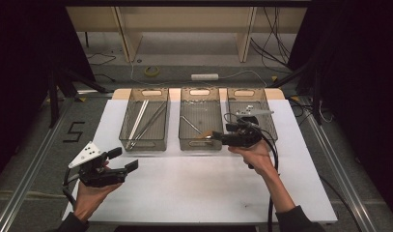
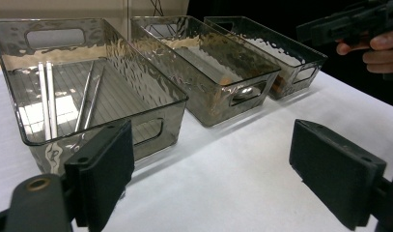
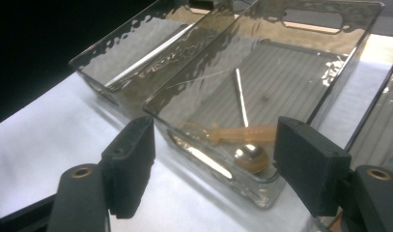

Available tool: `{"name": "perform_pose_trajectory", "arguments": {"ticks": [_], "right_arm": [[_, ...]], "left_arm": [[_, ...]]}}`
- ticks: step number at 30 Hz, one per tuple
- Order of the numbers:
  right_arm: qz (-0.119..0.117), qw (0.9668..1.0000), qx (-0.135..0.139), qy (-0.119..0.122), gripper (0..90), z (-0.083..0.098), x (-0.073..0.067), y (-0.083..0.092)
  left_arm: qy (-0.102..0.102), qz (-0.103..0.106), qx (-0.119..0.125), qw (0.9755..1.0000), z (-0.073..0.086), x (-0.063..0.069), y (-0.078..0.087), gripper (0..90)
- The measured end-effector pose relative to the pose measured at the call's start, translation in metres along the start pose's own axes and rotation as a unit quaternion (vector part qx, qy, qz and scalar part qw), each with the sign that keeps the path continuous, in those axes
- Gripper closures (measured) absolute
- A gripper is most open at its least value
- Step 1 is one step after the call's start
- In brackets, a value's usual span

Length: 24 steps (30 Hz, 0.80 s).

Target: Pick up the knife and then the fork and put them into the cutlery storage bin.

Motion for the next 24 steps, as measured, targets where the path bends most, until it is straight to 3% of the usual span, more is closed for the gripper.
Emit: {"name": "perform_pose_trajectory", "arguments": {"ticks": [12,24], "right_arm": [[-0.024,0.9994,0.021,0.011,30.6,0.013,-0.012,0.007],[-0.031,0.9988,0.032,0.019,28.8,0.027,-0.020,0.014]], "left_arm": [[-0.005,0.007,-0.007,0.9999,0.001,0.003,-0.003,15.7],[-0.003,0.012,-0.007,0.9999,0.001,0.003,-0.003,15.7]]}}
Point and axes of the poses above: each handheld gripper's, and its own axes: y roughly backward along the jaws, z roughly out of its underside, x roughly to its right, the point moved 2 cm from there along -y, roughly forward along the jaws, and after that the axes turned 3 degrees about z, right-handed, at the moved point
